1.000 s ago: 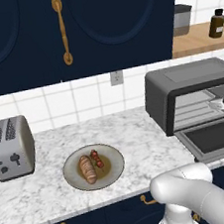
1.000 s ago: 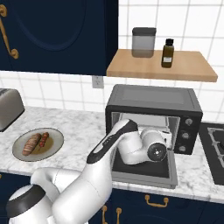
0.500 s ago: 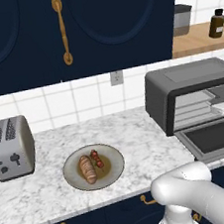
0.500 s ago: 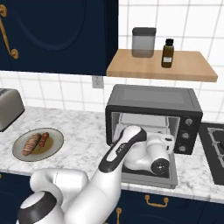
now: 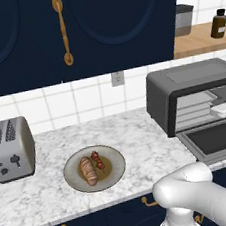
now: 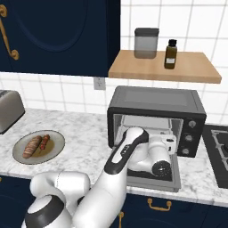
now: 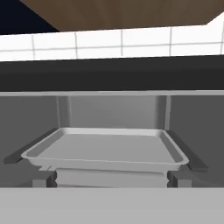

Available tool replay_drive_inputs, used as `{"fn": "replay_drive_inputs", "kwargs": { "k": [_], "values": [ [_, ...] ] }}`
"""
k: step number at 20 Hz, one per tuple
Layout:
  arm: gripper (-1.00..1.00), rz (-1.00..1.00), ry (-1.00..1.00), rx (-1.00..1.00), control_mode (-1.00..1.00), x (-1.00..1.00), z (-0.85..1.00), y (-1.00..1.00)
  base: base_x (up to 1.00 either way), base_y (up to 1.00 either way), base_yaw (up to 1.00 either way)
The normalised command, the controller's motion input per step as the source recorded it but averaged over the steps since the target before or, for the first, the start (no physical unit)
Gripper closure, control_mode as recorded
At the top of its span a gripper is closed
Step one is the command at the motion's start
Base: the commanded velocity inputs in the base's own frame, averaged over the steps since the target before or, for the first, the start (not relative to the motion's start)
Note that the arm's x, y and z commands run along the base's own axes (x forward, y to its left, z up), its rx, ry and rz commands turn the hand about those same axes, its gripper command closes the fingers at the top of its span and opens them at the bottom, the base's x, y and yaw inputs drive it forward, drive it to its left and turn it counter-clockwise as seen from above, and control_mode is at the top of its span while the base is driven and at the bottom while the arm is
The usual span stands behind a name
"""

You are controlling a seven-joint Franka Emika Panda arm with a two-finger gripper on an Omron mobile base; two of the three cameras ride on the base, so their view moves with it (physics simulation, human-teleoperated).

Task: Pick up the kebab skewer and baguette bread, and place them inside the toaster oven. Close the toaster oven door and start by setting the timer.

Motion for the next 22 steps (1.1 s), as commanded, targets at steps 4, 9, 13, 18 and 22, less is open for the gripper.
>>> {"fn": "replay_drive_inputs", "kwargs": {
  "k": [4, 9, 13, 18, 22],
  "values": [
    [-1.00, 0.01, 0.02, -0.01, -1.00, 0.29, 0.03, 0.00, 0.00, 0.00, 0.00],
    [-1.00, 0.02, 0.00, 0.00, -1.00, 0.28, -0.10, 0.03, 0.00, 0.00, 0.00],
    [-1.00, 0.00, 0.04, 0.00, -1.00, 0.13, -0.11, 0.27, 0.00, 0.00, 0.00],
    [-1.00, 0.00, 0.01, 0.00, -1.00, 0.33, 0.00, 0.10, 0.00, 0.00, 0.00],
    [-1.00, 0.00, 0.00, 0.00, -1.00, 0.39, -0.08, 0.00, 0.00, 0.00, 0.00]
  ]
}}
